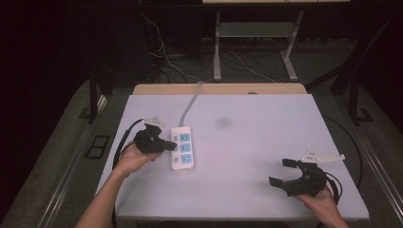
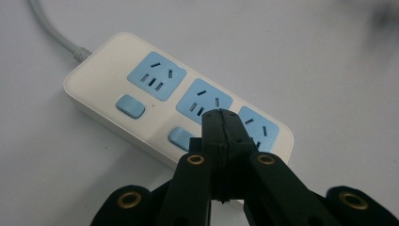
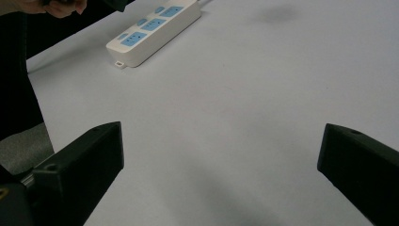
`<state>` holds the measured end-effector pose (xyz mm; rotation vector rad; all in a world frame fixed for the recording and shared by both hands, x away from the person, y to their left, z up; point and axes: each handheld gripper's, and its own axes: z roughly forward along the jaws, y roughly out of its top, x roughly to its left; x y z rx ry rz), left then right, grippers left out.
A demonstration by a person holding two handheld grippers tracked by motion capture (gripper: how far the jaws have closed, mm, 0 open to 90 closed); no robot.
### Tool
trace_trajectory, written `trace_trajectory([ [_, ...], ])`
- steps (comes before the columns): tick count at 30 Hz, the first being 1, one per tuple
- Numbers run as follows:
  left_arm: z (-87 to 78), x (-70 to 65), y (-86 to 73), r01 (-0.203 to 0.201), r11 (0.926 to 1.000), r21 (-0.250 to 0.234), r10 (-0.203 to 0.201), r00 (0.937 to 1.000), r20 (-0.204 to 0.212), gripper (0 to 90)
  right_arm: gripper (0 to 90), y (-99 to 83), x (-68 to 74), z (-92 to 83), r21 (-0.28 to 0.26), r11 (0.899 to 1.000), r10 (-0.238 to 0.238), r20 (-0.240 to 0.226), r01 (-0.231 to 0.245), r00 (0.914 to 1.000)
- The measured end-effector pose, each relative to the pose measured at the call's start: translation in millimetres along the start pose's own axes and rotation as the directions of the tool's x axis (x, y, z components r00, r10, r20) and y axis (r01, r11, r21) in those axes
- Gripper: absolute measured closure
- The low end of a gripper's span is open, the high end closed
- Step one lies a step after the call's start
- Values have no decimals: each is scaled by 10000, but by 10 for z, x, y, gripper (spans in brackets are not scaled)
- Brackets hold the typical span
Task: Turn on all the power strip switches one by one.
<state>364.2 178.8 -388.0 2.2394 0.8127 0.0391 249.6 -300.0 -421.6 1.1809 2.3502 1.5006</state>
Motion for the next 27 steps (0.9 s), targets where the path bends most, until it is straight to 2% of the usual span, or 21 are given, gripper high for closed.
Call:
trace_trajectory([
  [13, 45, 84, 20, 154, 9999, -26, -155, 9997, -205, 893, 7, -1, -4, 3, 23, 10000, 5, -4, -5, 10000],
  [27, 195, 130, 11, 184, 9994, 298, -175, 9995, -280, 893, 7, -2, -1, 8, 72, 10000, -13, -9, 13, 10000],
])
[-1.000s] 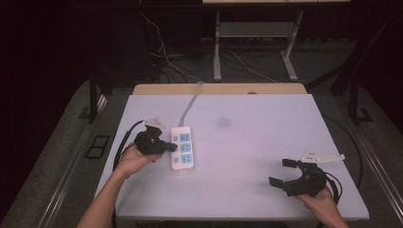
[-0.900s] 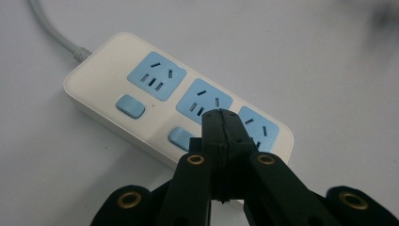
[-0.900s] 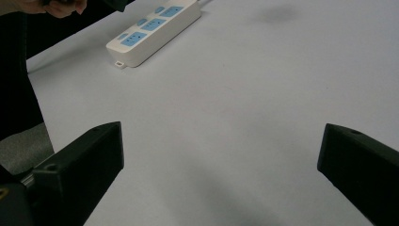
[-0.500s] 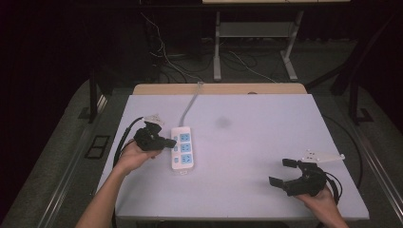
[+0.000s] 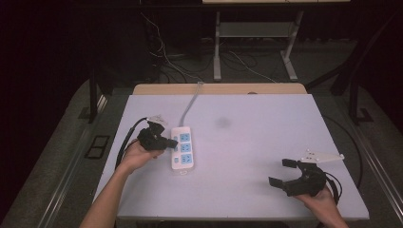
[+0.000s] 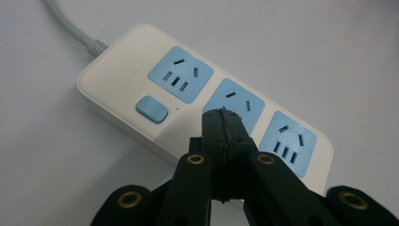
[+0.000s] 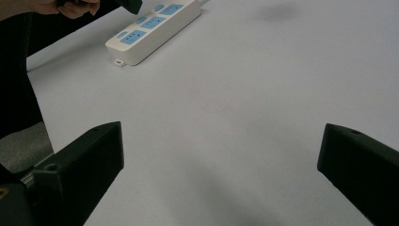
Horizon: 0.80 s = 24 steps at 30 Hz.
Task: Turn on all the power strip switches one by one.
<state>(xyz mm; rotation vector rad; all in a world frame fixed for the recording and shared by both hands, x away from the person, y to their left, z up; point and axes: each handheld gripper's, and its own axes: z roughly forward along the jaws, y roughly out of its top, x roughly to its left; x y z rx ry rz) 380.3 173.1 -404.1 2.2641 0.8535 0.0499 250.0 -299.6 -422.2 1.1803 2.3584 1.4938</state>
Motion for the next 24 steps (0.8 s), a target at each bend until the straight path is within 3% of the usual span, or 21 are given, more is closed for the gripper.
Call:
trace_trajectory([
  [12, 60, 2, -8, -40, 9998, 211, 39, 10000, 32, 893, 7, -2, 0, -4, -19, 10000, -13, 6, 13, 10000],
  [24, 69, 29, -32, 64, 9999, 99, -65, 10000, 52, 895, 7, -4, 6, 0, 35, 10000, -71, -3, 71, 10000],
])
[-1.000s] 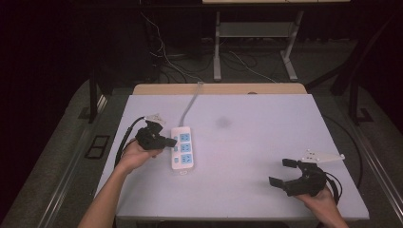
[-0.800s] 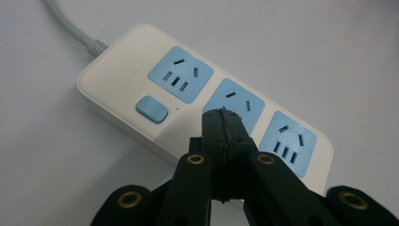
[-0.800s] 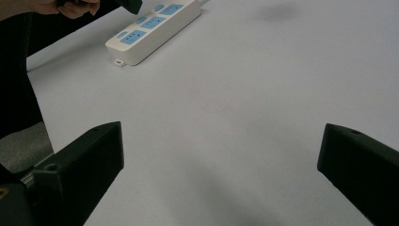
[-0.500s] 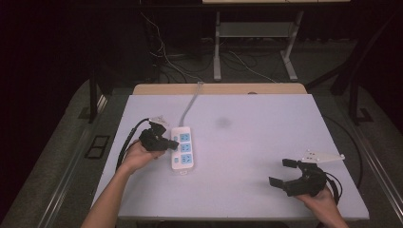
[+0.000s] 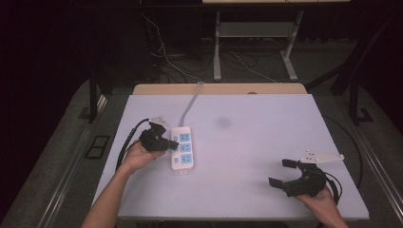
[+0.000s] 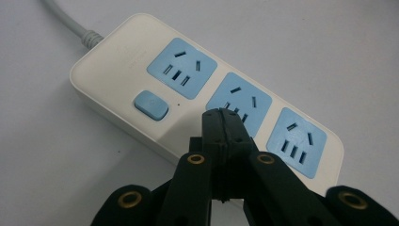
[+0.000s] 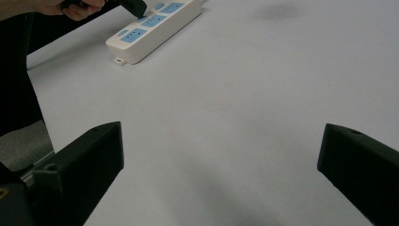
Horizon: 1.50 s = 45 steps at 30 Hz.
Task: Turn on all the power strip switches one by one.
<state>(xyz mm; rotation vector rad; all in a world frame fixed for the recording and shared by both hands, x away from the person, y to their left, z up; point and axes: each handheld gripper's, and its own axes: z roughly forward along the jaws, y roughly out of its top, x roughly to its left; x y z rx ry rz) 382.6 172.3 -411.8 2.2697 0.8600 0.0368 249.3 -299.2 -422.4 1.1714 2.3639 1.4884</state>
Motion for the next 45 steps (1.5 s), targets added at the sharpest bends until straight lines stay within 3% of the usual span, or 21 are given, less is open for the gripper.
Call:
trace_trajectory([
  [7, 1, 31, -29, 213, 9997, -141, -210, 9996, 192, 896, 7, -1, 4, -1, -1, 10000, -2, -21, 2, 10000],
  [21, 14, 28, -62, 375, 9990, -255, -371, 9992, 172, 899, 7, 0, 3, 5, 43, 10000, -29, -42, 29, 10000],
  [33, 15, 5, -58, 260, 9993, -274, -260, 9997, -11, 896, 7, 1, 1, 0, 11, 10000, -12, -26, 12, 10000],
  [39, 15, 4, -67, 471, 9982, -368, -472, 9989, -17, 895, 7, 2, -7, -4, -6, 10000, 16, -35, -17, 10000],
  [45, 12, -36, -45, 280, 9993, -251, -282, 9996, -77, 895, 7, 4, -10, -10, -43, 10000, 21, -10, -21, 10000],
])
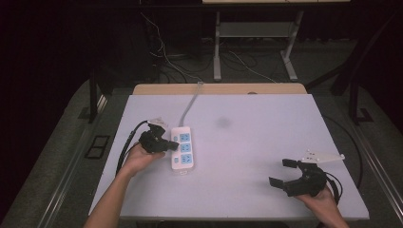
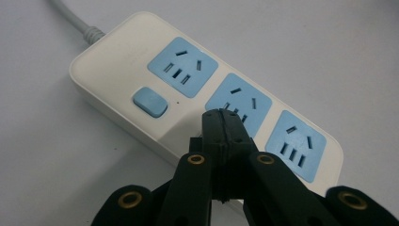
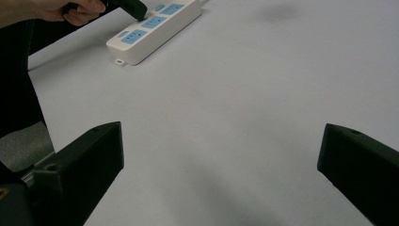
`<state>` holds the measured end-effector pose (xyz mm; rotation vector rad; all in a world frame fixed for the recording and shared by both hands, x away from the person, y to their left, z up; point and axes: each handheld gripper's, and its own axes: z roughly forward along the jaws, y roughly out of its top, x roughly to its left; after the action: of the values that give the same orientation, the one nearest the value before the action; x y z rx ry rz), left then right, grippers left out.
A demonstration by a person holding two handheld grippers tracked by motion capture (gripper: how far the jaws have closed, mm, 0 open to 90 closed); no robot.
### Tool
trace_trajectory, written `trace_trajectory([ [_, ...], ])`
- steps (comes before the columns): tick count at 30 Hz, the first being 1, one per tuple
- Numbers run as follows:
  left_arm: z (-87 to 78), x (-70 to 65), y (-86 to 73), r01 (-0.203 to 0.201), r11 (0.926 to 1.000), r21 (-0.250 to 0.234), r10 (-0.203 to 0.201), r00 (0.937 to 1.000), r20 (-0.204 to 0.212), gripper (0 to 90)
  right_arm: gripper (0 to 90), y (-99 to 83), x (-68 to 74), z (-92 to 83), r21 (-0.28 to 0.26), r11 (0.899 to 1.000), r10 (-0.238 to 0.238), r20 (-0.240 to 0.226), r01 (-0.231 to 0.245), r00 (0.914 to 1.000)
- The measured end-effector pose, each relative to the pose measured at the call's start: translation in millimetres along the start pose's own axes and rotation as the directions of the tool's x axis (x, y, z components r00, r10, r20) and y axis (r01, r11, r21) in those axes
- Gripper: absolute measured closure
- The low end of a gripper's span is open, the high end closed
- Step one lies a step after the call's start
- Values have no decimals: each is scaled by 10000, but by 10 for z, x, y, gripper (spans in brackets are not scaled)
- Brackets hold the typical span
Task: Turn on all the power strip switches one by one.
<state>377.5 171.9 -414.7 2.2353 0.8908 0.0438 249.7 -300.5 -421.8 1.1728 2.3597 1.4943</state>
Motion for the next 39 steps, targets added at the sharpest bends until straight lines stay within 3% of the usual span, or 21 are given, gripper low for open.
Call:
trace_trajectory([
  [5, 7, -54, 26, -387, 9989, 264, 390, 9992, -89, 893, 7, 1, -1, 2, 10, 10000, 6, 8, -6, 10000],
  [15, -47, -82, 158, -687, 9975, 193, 691, 9974, -184, 893, 7, 1, -4, 3, 16, 10000, 14, 13, -14, 10000],
  [29, -142, -6, 322, -754, 9971, 86, 757, 9960, -477, 893, 7, -2, -11, -6, 18, 10000, 7, 49, -7, 10000],
  [39, -101, 91, 347, -625, 9980, 89, 629, 9961, -611, 893, 7, -6, -20, -15, 4, 10000, 31, 52, -31, 10000],
])
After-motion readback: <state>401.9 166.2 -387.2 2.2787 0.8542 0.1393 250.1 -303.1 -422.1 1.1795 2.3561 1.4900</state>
